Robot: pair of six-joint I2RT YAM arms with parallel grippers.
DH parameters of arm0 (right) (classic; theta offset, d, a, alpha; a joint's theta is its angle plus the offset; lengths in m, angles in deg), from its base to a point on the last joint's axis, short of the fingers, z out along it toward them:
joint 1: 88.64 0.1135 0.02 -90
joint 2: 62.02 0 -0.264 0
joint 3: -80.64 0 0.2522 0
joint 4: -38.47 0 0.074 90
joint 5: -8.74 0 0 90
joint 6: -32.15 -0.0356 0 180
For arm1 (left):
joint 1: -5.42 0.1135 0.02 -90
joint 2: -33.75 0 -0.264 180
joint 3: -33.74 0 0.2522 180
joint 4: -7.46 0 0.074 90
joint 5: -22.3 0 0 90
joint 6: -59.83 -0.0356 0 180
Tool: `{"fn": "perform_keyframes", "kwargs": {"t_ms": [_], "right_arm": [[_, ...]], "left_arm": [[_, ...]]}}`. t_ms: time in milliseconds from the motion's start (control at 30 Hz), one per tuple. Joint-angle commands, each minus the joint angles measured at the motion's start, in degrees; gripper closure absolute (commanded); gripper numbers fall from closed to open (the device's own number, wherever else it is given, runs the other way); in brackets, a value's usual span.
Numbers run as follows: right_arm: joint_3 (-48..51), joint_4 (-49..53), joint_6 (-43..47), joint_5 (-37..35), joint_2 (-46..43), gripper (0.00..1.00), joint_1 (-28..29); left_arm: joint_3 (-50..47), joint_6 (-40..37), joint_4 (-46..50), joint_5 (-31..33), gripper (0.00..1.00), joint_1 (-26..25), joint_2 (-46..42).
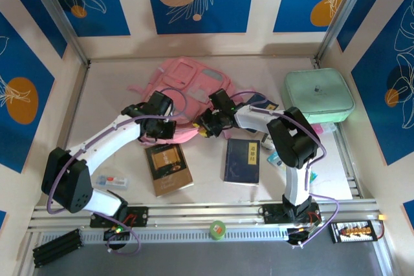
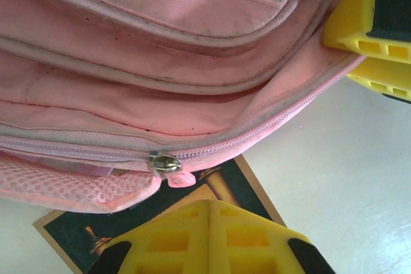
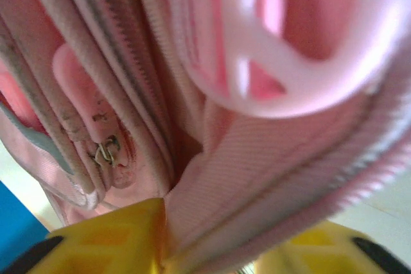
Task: Pack the student bag
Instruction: Unzip the student bag at the center of the table.
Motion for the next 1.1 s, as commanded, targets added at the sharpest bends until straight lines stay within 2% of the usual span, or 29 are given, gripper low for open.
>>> {"fn": "perform_keyframes", "kwargs": {"t_ms": [0,67,133,233,533,700,1067], "right_arm": [[-1.6,0.5,-0.7,0.8,1.2,0.72,0.2],[-1.9,0.9,-0.3,0.7,0.9,0.78,0.2],[-2.3,1.5,0.5,0.2,0.1,0.84,0.2],[-3.3,2.0,2.0,0.0,-1.1,0.86,0.0],[-5.3,2.9,5.6,1.0,-5.0,0.87,0.4],[-5.9,3.5,6.9,0.9,-6.6,0.87,0.6],[-7.9,7.8,12.6,-6.6,-9.0,0.88,0.6]], "left_arm": [[-1.8,1.3,-1.4,1.4,0.79,-0.5,-0.2],[-3.5,2.3,-2.8,1.5,0.70,-0.5,-0.8],[-5.0,3.3,-4.5,2.2,0.65,-0.4,-1.6],[-7.1,4.8,-7.5,3.0,0.59,-0.5,-2.7],[-8.2,7.3,-12.5,5.3,0.58,-0.5,-2.9],[-6.3,8.4,-10.0,9.0,0.64,-0.4,-0.7],[-4.9,8.4,-6.6,11.1,0.93,-0.3,-2.2]]}}
